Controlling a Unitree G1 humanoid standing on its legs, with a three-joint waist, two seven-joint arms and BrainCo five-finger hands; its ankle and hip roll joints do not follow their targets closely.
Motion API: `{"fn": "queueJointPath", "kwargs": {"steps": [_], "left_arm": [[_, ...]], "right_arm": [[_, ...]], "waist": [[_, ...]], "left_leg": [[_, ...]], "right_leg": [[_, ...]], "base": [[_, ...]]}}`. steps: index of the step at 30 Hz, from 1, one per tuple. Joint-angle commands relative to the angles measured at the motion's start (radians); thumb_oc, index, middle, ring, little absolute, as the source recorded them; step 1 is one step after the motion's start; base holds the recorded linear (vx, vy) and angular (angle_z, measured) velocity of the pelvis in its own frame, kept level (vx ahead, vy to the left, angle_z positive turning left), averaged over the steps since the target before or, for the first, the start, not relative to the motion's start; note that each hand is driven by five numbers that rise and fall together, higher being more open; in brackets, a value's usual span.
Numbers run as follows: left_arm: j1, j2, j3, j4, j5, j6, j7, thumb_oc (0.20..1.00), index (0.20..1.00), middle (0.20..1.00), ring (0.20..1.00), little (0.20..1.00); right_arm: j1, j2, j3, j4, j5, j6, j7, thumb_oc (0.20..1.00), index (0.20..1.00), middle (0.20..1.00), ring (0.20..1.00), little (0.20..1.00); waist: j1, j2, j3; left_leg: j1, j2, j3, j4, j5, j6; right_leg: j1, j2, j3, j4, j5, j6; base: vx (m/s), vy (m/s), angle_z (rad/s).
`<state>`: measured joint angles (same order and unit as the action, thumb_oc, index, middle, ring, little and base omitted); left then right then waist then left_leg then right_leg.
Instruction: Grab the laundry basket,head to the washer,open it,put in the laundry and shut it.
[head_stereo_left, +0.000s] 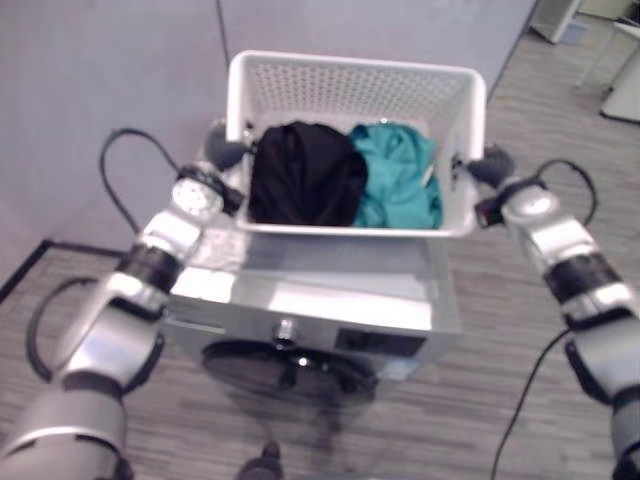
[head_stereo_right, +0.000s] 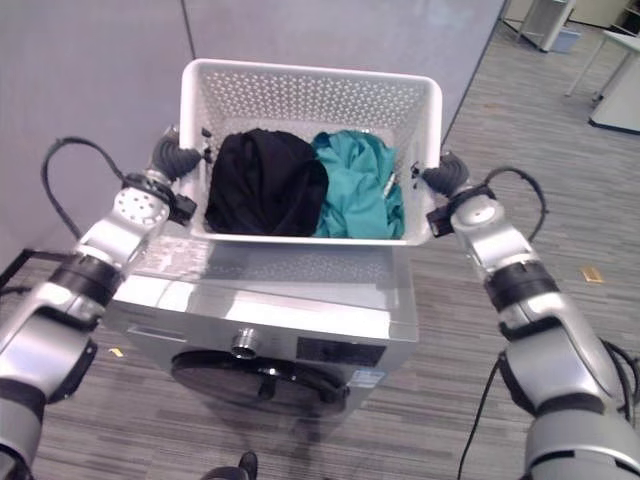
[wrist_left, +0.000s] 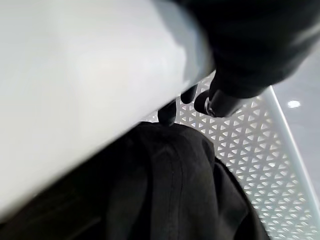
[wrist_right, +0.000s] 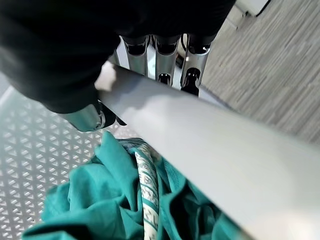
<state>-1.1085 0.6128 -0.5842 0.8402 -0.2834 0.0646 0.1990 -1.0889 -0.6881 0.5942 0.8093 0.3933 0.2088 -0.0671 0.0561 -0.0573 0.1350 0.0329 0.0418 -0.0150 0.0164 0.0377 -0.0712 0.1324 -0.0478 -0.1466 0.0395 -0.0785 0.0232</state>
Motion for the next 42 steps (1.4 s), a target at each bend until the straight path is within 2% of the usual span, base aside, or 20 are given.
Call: {"fn": "queueJointPath", "kwargs": {"steps": [1, 6, 9, 14, 16, 17, 18, 19, 20, 21, 22, 23, 24, 37, 42], "left_arm": [[-0.184, -0.089, -0.127, 0.057, 0.074, -0.060, -0.022, 0.200, 0.200, 0.200, 0.200, 0.200], [-0.266, -0.105, -0.233, 0.138, 0.100, -0.047, -0.079, 0.200, 0.200, 0.200, 0.200, 0.200], [-0.325, -0.079, -0.292, 0.134, 0.119, -0.035, -0.104, 0.200, 0.200, 0.200, 0.200, 0.200], [-0.349, -0.048, -0.312, 0.161, 0.135, -0.038, -0.113, 0.200, 0.200, 0.200, 0.200, 0.200], [-0.362, -0.004, -0.324, 0.145, 0.127, -0.039, -0.137, 0.219, 0.219, 0.219, 0.219, 0.219], [-0.362, -0.003, -0.324, 0.144, 0.126, -0.039, -0.138, 0.388, 0.388, 0.388, 0.388, 0.388], [-0.368, 0.009, -0.330, 0.138, 0.127, -0.037, -0.140, 0.831, 0.831, 0.831, 0.831, 0.831], [-0.379, 0.028, -0.335, 0.157, 0.123, -0.040, -0.139, 1.000, 1.000, 1.000, 1.000, 1.000], [-0.385, 0.030, -0.336, 0.173, 0.120, -0.044, -0.135, 1.000, 1.000, 1.000, 1.000, 1.000], [-0.387, 0.030, -0.336, 0.189, 0.117, -0.046, -0.132, 1.000, 1.000, 1.000, 1.000, 1.000], [-0.387, 0.029, -0.337, 0.190, 0.117, -0.046, -0.132, 1.000, 1.000, 1.000, 1.000, 1.000], [-0.389, 0.031, -0.341, 0.207, 0.118, -0.048, -0.134, 1.000, 1.000, 1.000, 1.000, 1.000], [-0.388, 0.030, -0.345, 0.211, 0.120, -0.046, -0.137, 1.000, 1.000, 1.000, 1.000, 1.000], [-0.399, 0.021, -0.358, 0.227, 0.121, -0.051, -0.133, 1.000, 1.000, 1.000, 1.000, 1.000], [-0.421, 0.019, -0.323, 0.231, 0.118, -0.066, -0.060, 1.000, 1.000, 1.000, 1.000, 1.000]], "right_arm": [[-0.145, 0.115, 0.074, 0.054, 0.030, -0.060, 0.066, 0.200, 0.200, 0.200, 0.200, 0.200], [-0.233, 0.193, 0.110, 0.193, 0.043, -0.052, 0.091, 0.200, 0.200, 0.200, 0.200, 0.200], [-0.252, 0.164, 0.149, 0.139, 0.052, -0.032, 0.110, 0.200, 0.200, 0.200, 0.200, 0.200], [-0.228, 0.124, 0.169, 0.079, 0.072, -0.029, 0.132, 0.200, 0.200, 0.200, 0.200, 0.200], [-0.195, 0.087, 0.183, 0.003, 0.090, -0.022, 0.159, 0.200, 0.200, 0.200, 0.200, 0.200], [-0.195, 0.087, 0.182, 0.001, 0.090, -0.021, 0.159, 0.200, 0.200, 0.200, 0.200, 0.200], [-0.186, 0.071, 0.188, -0.026, 0.092, -0.018, 0.165, 0.200, 0.200, 0.200, 0.200, 0.200], [-0.173, 0.045, 0.198, -0.052, 0.102, -0.022, 0.171, 0.222, 0.222, 0.222, 0.222, 0.222], [-0.167, 0.036, 0.201, -0.060, 0.105, -0.024, 0.174, 0.479, 0.479, 0.479, 0.479, 0.479], [-0.162, 0.027, 0.204, -0.069, 0.109, -0.026, 0.175, 0.548, 0.548, 0.548, 0.548, 0.548], [-0.161, 0.027, 0.204, -0.069, 0.109, -0.026, 0.175, 0.583, 0.583, 0.583, 0.583, 0.583], [-0.162, 0.022, 0.205, -0.070, 0.120, -0.030, 0.174, 0.903, 0.903, 0.903, 0.903, 0.903], [-0.164, 0.016, 0.207, -0.074, 0.130, -0.031, 0.175, 1.000, 1.000, 1.000, 1.000, 1.000], [-0.233, -0.021, 0.222, -0.076, 0.196, -0.040, 0.164, 1.000, 1.000, 1.000, 1.000, 1.000], [-0.237, -0.046, 0.203, -0.083, 0.210, -0.058, 0.144, 1.000, 1.000, 1.000, 1.000, 1.000]], "waist": [[0.037, 0.000, -0.058], [0.040, -0.001, -0.052], [0.021, -0.001, -0.051], [0.001, -0.001, -0.048], [-0.008, 0.000, -0.051], [-0.008, 0.000, -0.050], [-0.009, 0.001, -0.051], [-0.012, 0.002, -0.053], [-0.013, 0.002, -0.053], [-0.015, 0.003, -0.053], [-0.015, 0.003, -0.053], [-0.018, 0.004, -0.053], [-0.020, 0.006, -0.054], [-0.024, 0.009, -0.067], [-0.024, 0.009, -0.071]], "left_leg": [[0.030, 0.086, 0.038, 0.099, -0.119, 0.002], [0.025, 0.087, 0.047, 0.092, -0.113, 0.004], [0.024, 0.086, 0.048, 0.072, -0.106, 0.004], [0.035, 0.085, 0.056, 0.052, -0.106, 0.007], [0.044, 0.084, 0.064, 0.045, -0.106, 0.009], [0.045, 0.084, 0.064, 0.045, -0.106, 0.009], [0.047, 0.084, 0.066, 0.042, -0.106, 0.009], [0.051, 0.083, 0.068, 0.039, -0.107, 0.009], [0.053, 0.082, 0.069, 0.038, -0.109, 0.009], [0.055, 0.082, 0.069, 0.037, -0.110, 0.009], [0.056, 0.082, 0.069, 0.037, -0.110, 0.009], [0.058, 0.081, 0.070, 0.036, -0.112, 0.010], [0.061, 0.080, 0.070, 0.034, -0.114, 0.011], [0.080, 0.076, 0.071, 0.027, -0.124, 0.010], [0.082, 0.074, 0.066, 0.030, -0.132, 0.010]], "right_leg": [[-0.105, -0.078, 0.007, 0.017, 0.050, 0.101], [-0.118, -0.082, 0.001, 0.020, 0.056, 0.109], [-0.129, -0.085, -0.007, 0.019, 0.063, 0.115], [-0.140, -0.087, -0.004, 0.022, 0.070, 0.119], [-0.143, -0.089, -0.003, 0.020, 0.077, 0.123], [-0.142, -0.089, -0.003, 0.020, 0.078, 0.124], [-0.142, -0.089, -0.003, 0.018, 0.078, 0.124], [-0.141, -0.091, -0.004, 0.016, 0.081, 0.126], [-0.139, -0.092, -0.004, 0.016, 0.081, 0.127], [-0.138, -0.094, -0.006, 0.016, 0.081, 0.127], [-0.137, -0.094, -0.006, 0.016, 0.081, 0.127], [-0.137, -0.096, -0.006, 0.018, 0.082, 0.128], [-0.137, -0.098, -0.008, 0.018, 0.082, 0.129], [-0.126, -0.105, -0.020, 0.020, 0.080, 0.133], [-0.122, -0.108, -0.024, 0.023, 0.077, 0.132]], "base": [[0.01, 0.019, -0.13], [0.03, 0.037, -0.03], [0.02, 0.036, 0.01], [0.00, 0.007, 0.00], [0.02, 0.031, -0.06], [0.01, 0.019, -0.09], [0.01, 0.013, -0.09], [0.01, 0.016, -0.08], [0.01, 0.019, -0.04], [0.00, 0.009, -0.04], [0.00, 0.014, -0.03], [-0.01, 0.017, -0.04], [0.00, 0.000, 0.00], [0.00, 0.000, 0.00], [0.00, 0.000, 0.00]]}}
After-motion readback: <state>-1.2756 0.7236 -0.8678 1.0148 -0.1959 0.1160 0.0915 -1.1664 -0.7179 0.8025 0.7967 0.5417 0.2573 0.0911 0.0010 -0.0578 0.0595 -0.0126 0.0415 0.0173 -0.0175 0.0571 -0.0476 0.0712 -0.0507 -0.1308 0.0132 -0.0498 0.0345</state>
